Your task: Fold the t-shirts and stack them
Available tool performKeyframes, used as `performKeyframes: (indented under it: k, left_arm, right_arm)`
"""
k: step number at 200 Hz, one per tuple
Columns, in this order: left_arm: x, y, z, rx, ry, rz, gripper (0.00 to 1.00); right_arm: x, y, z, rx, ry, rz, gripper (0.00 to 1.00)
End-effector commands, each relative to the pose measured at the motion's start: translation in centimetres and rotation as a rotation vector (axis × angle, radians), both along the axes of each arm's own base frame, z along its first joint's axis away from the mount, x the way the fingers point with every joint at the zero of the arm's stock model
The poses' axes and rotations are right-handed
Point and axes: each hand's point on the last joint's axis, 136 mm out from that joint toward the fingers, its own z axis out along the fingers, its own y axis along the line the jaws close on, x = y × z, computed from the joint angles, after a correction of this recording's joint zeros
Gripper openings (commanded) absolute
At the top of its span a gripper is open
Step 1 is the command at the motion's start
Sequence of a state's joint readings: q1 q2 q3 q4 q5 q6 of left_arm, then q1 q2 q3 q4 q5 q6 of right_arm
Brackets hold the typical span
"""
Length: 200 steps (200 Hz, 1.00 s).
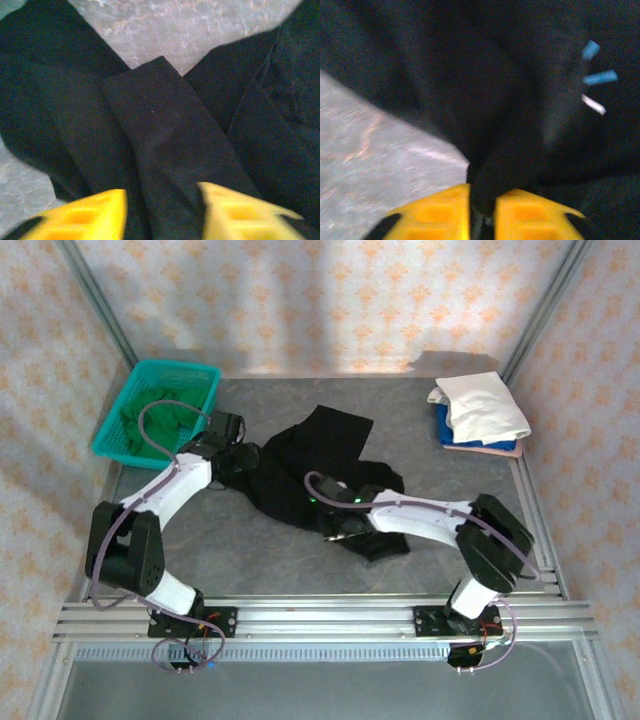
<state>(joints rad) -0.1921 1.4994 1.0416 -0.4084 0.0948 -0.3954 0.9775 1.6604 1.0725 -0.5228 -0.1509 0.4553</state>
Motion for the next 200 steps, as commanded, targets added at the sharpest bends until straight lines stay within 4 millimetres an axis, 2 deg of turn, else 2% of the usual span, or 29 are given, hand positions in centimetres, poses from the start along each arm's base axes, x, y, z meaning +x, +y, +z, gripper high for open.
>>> performKeyframes:
  k: [1, 15, 21, 34, 48, 63, 84, 97, 107, 114, 137, 151, 178, 190, 200]
  left_arm:
    - [-3.6, 0.7, -0.2, 0.037, 0.026, 0.025, 0.62]
    - [-5.2, -1.1, 0.1, 0.050, -0.004, -0.008, 0.68]
    - [-5.8, -2.1, 0.0, 0.066, -0.005, -0.035, 0.71]
    - [-6.7, -4.1, -1.1, 0.069, 0.015, -0.076, 0.75]
    - [-6.8, -6.1, -2.9, 0.018, 0.046, -0.111, 0.76]
    - [-6.1, -7.7, -4.3, 0.012, 0.072, -0.137, 0.77]
    - [-4.7, -9.6, -5.7, 0.022, 0.103, -0.170, 0.78]
    - [-4.0, -9.9, -7.1, 0.046, 0.136, -0.172, 0.78]
    - [-3.8, -10.0, -8.0, 0.068, 0.166, -0.177, 0.73]
    - [-3.7, -9.8, -8.5, 0.084, 0.181, -0.178, 0.69]
    - [-4.0, -9.1, -9.2, 0.114, 0.204, -0.176, 0.33]
    - [-4.4, -8.3, -8.9, 0.121, 0.203, -0.171, 0.18]
    - [-5.1, -6.0, -7.5, 0.100, 0.173, -0.137, 0.00]
    - [-5.1, -4.9, -6.4, 0.084, 0.145, -0.120, 0.00]
    - [-5.1, -3.9, -5.5, 0.070, 0.122, -0.104, 0.00]
  right_arm:
    - [-0.5, 1.0, 1.3, -0.003, -0.005, 0.080, 0.30]
    - [0.4, 0.2, 3.1, 0.025, -0.052, 0.067, 0.47]
    - [1.1, -0.5, 4.0, 0.024, -0.078, 0.046, 0.52]
    - [4.1, -3.7, 5.4, -0.029, -0.169, -0.061, 0.58]
    - [7.9, -7.9, 6.1, -0.119, -0.268, -0.223, 0.70]
    - [11.6, -10.2, 5.6, -0.154, -0.274, -0.320, 0.73]
    - [16.3, -10.7, 4.2, -0.187, -0.248, -0.366, 0.75]
    - [19.1, -11.6, 2.9, -0.237, -0.232, -0.404, 0.75]
    - [21.4, -12.3, 2.3, -0.284, -0.236, -0.438, 0.75]
    - [22.8, -12.9, 1.7, -0.311, -0.227, -0.453, 0.74]
    - [27.0, -12.5, -0.2, -0.269, -0.199, -0.458, 0.71]
    - [28.8, -12.1, -1.3, -0.215, -0.163, -0.461, 0.67]
    - [29.4, -11.9, -3.8, -0.200, -0.070, -0.468, 0.50]
    - [29.4, -12.1, -4.3, -0.205, -0.051, -0.474, 0.38]
    - [29.3, -12.8, -4.4, -0.216, -0.045, -0.494, 0.21]
